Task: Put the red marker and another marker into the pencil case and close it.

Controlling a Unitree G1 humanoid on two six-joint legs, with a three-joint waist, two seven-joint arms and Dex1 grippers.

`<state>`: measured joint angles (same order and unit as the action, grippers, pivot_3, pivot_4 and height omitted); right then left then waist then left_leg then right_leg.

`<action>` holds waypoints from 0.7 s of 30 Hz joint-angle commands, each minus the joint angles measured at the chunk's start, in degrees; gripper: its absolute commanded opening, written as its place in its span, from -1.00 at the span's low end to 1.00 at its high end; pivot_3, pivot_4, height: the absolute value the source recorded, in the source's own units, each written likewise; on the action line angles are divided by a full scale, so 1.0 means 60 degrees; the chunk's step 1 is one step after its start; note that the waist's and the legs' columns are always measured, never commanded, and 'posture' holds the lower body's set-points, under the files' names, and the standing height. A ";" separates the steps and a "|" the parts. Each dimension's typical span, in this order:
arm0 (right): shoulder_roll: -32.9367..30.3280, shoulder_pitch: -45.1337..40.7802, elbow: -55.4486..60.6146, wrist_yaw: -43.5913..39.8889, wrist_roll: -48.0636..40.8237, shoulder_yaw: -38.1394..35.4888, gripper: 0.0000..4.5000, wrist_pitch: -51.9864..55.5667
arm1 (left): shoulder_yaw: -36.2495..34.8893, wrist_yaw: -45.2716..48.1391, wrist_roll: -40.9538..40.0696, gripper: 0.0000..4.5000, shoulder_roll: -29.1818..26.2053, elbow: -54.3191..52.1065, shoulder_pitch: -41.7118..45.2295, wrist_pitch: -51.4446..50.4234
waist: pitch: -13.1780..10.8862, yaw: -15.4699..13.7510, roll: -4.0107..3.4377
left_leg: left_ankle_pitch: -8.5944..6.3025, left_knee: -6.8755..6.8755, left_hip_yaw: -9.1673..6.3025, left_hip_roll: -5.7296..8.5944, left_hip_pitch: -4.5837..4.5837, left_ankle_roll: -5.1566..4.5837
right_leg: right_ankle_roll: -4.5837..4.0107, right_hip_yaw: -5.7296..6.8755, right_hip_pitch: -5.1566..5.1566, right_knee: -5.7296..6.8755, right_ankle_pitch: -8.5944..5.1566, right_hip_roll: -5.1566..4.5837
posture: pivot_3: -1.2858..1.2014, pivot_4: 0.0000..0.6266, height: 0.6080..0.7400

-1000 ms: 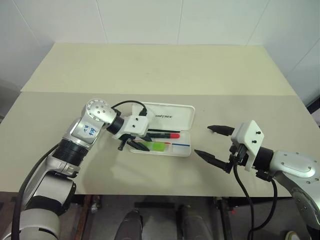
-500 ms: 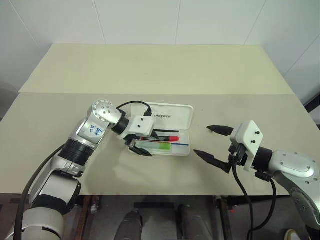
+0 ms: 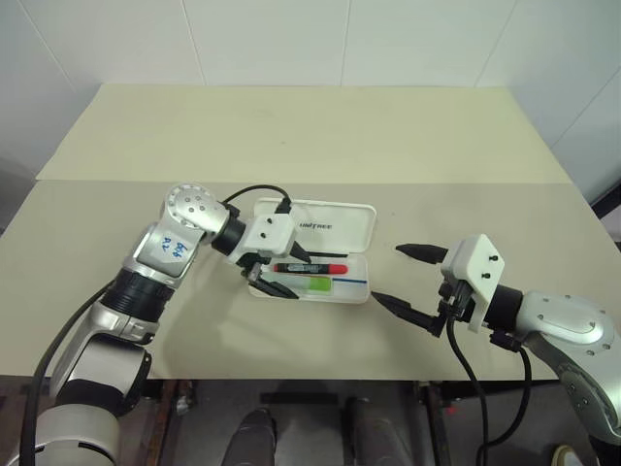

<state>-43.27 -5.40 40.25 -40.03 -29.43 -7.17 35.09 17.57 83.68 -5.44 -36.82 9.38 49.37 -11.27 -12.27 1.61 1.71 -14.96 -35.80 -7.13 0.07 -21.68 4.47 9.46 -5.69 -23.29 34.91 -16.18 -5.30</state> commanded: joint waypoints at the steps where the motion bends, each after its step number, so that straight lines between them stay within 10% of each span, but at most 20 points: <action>1: 0.0110 -0.0005 -0.0034 0.0051 -0.0159 -0.0251 1.00 -0.0132 | -0.0567 -0.0023 -0.0540 0.57 -0.0165 -0.0453 -0.0076 -0.0215 | 0.0000 -0.0005 0.0000 | 0.0000 -0.0001 0.0000 0.0000 0.0000 0.0000 | 0.0000 0.0000 0.0000 0.0000 0.0000 0.0000 | 0.03 -0.52 1.00; 7: -0.0414 0.0091 -0.1463 -0.0592 0.0137 -0.0720 1.00 -0.0527 | -0.1717 0.0246 -0.2083 0.57 -0.0362 -0.0998 -0.0252 -0.0905 | -0.0001 -0.0004 0.0000 | -0.0001 0.0001 0.0002 0.0001 -0.0004 -0.0001 | 0.0001 0.0000 0.0000 -0.0009 0.0001 -0.0003 | 0.03 -0.52 1.00; 11: -0.0989 -0.0239 -0.2943 -0.1492 0.0534 -0.0627 1.00 -0.1301 | -0.1836 0.0220 -0.2280 0.94 -0.0530 -0.1100 -0.0352 -0.1025 | 0.0000 0.0005 0.0000 | -0.0001 0.0003 0.0005 0.0001 -0.0001 -0.0002 | 0.0005 0.0000 0.0000 -0.0009 0.0003 -0.0003 | 0.03 -0.52 1.00; 21: -0.1291 -0.3664 -0.8382 -0.3994 0.2443 0.1315 1.00 -0.3885 | -0.1741 -0.0098 -0.2356 0.98 -0.0073 -0.1102 -0.0401 -0.0740 | -0.0003 0.0065 -0.0004 | -0.0001 0.0002 0.0013 -0.0002 0.0003 -0.0001 | 0.0007 -0.0002 0.0001 -0.0017 0.0007 -0.0003 | 0.03 -0.52 1.00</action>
<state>-51.11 -25.89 -6.97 -61.76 -16.67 -0.16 15.02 7.81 83.69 -18.26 -37.18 4.67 46.70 -16.20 -12.29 2.00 1.69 -14.96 -35.75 -7.05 0.06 -21.67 4.47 9.51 -5.70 -23.29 34.79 -16.14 -5.32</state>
